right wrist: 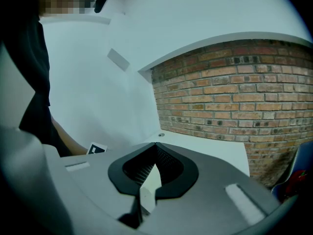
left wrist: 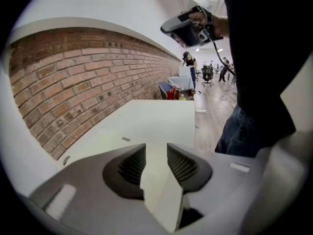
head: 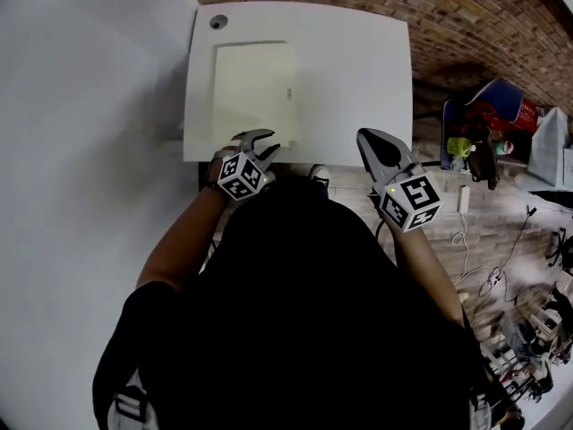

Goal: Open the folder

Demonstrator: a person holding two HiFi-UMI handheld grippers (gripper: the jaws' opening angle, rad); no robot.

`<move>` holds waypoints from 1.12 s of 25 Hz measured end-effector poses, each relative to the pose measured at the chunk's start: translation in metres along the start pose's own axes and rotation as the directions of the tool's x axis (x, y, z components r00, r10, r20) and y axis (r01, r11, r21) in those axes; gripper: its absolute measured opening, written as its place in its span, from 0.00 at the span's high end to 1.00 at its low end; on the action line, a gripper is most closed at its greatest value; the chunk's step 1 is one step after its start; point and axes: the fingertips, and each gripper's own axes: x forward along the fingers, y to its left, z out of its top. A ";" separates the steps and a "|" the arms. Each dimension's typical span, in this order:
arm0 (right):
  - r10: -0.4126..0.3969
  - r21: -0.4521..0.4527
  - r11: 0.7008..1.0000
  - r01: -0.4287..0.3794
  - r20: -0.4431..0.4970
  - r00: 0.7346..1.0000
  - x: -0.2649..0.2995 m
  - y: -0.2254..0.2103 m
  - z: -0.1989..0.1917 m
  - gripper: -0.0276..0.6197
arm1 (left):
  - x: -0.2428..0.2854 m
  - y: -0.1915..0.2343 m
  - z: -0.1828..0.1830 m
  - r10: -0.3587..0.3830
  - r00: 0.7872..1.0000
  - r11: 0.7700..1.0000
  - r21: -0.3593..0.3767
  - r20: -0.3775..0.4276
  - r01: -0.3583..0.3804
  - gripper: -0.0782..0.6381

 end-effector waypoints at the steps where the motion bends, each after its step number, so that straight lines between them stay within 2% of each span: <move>1: 0.000 0.001 1.000 0.000 0.000 1.000 0.000 0.001 -0.001 0.96 | 0.004 -0.001 -0.004 -0.004 1.000 1.000 0.003 -0.009 0.004 0.76; 10: -0.006 0.027 1.000 0.006 -0.012 1.000 -0.002 -0.002 -0.007 0.96 | 0.024 -0.014 -0.013 -0.037 0.998 0.996 0.075 -0.060 0.041 0.75; 16: 0.000 0.069 0.998 0.001 -0.010 1.000 -0.001 -0.002 -0.010 0.96 | 0.044 -0.023 -0.032 -0.047 0.990 0.993 0.102 -0.131 0.061 0.67; 19: 0.007 0.089 0.996 -0.005 -0.017 1.000 0.001 -0.001 -0.014 0.96 | 0.053 -0.025 -0.040 -0.037 0.988 0.987 0.152 -0.149 0.059 0.63; 23: 0.014 0.116 0.993 -0.011 -0.025 1.000 0.003 0.001 -0.019 0.96 | 0.057 -0.026 -0.040 -0.004 0.992 0.974 0.222 -0.128 0.033 0.63; 28: 0.026 0.131 0.991 -0.022 -0.030 0.999 0.005 0.004 -0.020 0.96 | 0.065 -0.025 -0.049 0.029 0.987 0.956 0.293 -0.158 0.019 0.63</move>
